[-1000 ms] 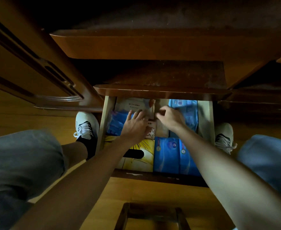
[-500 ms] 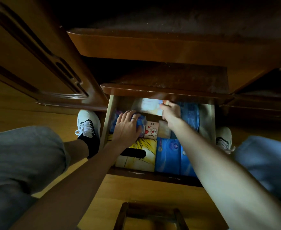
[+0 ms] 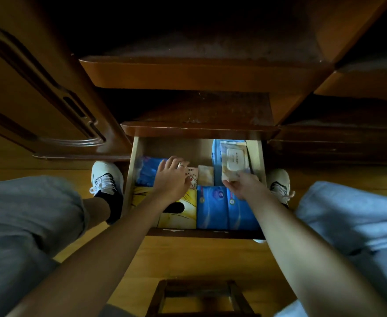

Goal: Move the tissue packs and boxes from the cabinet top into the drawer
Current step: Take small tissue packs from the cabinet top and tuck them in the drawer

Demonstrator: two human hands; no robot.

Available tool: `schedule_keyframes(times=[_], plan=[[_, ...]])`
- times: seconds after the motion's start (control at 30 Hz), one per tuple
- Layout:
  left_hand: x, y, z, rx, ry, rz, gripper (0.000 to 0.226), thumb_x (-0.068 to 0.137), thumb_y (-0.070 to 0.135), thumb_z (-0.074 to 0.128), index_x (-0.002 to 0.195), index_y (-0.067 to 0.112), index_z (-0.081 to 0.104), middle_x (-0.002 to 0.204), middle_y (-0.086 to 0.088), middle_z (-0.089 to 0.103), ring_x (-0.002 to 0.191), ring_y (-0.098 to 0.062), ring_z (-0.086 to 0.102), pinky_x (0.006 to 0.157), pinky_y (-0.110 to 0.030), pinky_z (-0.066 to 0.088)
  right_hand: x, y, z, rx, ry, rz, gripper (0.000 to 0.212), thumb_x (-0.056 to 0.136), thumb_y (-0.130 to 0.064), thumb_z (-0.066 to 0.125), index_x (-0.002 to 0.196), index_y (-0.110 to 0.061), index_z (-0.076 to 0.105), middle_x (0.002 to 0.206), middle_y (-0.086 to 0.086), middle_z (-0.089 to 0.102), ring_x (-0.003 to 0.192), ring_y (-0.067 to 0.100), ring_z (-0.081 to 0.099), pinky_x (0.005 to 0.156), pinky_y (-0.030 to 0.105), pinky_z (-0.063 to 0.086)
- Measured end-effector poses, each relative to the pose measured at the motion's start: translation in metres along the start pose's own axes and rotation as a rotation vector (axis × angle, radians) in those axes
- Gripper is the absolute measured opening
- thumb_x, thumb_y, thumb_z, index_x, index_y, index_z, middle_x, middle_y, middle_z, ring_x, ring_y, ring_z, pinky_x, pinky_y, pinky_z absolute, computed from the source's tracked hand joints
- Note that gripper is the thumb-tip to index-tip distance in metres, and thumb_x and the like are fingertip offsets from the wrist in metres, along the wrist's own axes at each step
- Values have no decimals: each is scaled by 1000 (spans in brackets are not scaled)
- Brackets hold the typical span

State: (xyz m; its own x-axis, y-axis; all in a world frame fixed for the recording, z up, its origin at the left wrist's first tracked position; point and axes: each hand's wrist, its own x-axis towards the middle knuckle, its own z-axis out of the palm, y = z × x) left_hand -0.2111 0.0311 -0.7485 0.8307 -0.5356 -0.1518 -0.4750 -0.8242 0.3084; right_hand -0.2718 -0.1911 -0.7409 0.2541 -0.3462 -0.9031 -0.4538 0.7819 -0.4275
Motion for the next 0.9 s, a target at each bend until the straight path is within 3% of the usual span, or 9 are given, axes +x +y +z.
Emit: schedule_keyframes(times=[0.13, 0.23, 0.33, 0.4, 0.5, 0.57, 0.63, 0.73, 0.9], plan=[[-8, -26, 10, 72, -149, -143, 59, 103, 45, 41, 154, 17, 32, 161, -8, 32, 150, -28, 25, 122, -51, 22, -21, -12, 5, -101, -39, 143, 29, 101, -35, 61, 109, -8, 58, 101, 26, 67, 67, 39, 76, 45, 36, 60], [-11, -33, 18, -14, -250, -216, 60, 104, 47, 38, 155, 16, 31, 161, -8, 30, 149, -28, 25, 120, -55, 23, -19, -4, 8, -266, 51, 24, 25, 100, -33, 59, 101, -9, 61, 93, 18, 69, 57, 25, 72, 40, 25, 49], [-12, -33, 23, -6, -205, -225, 59, 104, 49, 36, 154, 17, 33, 160, -8, 31, 148, -28, 27, 119, -57, 25, -5, 4, 20, -645, 133, -393, 12, 95, -20, 56, 93, -8, 59, 80, 8, 61, 68, 25, 63, 52, 29, 46], [-14, -34, 23, 2, -188, -222, 58, 104, 49, 36, 153, 17, 34, 159, -8, 33, 147, -28, 28, 119, -57, 25, 5, 8, 27, -1151, 83, -632, 12, 92, -16, 54, 101, -14, 62, 99, 11, 62, 96, 32, 63, 72, 34, 51], [-17, -35, 25, 19, -181, -210, 57, 104, 49, 35, 152, 16, 36, 157, -8, 36, 145, -28, 30, 119, -57, 25, 20, 15, 26, -1681, 3, -532, 45, 102, -23, 44, 144, -7, 47, 150, 19, 40, 135, 41, 43, 106, 50, 44], [-16, -36, 26, 7, -176, -221, 56, 104, 49, 35, 150, 16, 39, 154, -9, 39, 143, -28, 34, 117, -56, 28, 27, 21, 19, -1879, -50, -467, 55, 105, -24, 39, 156, -6, 29, 165, 18, 17, 149, 44, 23, 116, 56, 33], [-14, -37, 25, -32, -186, -252, 57, 103, 50, 37, 148, 15, 40, 152, -11, 40, 141, -29, 36, 115, -56, 32, 27, 22, 14, -2053, -81, -503, 53, 105, -24, 39, 155, -7, 31, 166, 20, 17, 151, 42, 19, 117, 58, 31], [-11, -36, 17, -64, -210, -316, 62, 100, 54, 41, 149, 14, 38, 153, -11, 39, 142, -30, 35, 113, -55, 36, 10, 15, 13, -2127, -131, -559, 35, 106, -23, 39, 132, -6, 54, 142, 21, 52, 131, 35, 49, 111, 55, 40], [-9, -20, -45, -65, -158, -178, 59, 100, 47, 49, 151, 20, 38, 157, -5, 36, 142, -26, 35, 112, -44, 37, -41, -15, 22, -1835, -135, -591, 37, 100, -39, 49, 119, -11, 65, 118, 14, 67, 103, 30, 64, 89, 40, 52]])
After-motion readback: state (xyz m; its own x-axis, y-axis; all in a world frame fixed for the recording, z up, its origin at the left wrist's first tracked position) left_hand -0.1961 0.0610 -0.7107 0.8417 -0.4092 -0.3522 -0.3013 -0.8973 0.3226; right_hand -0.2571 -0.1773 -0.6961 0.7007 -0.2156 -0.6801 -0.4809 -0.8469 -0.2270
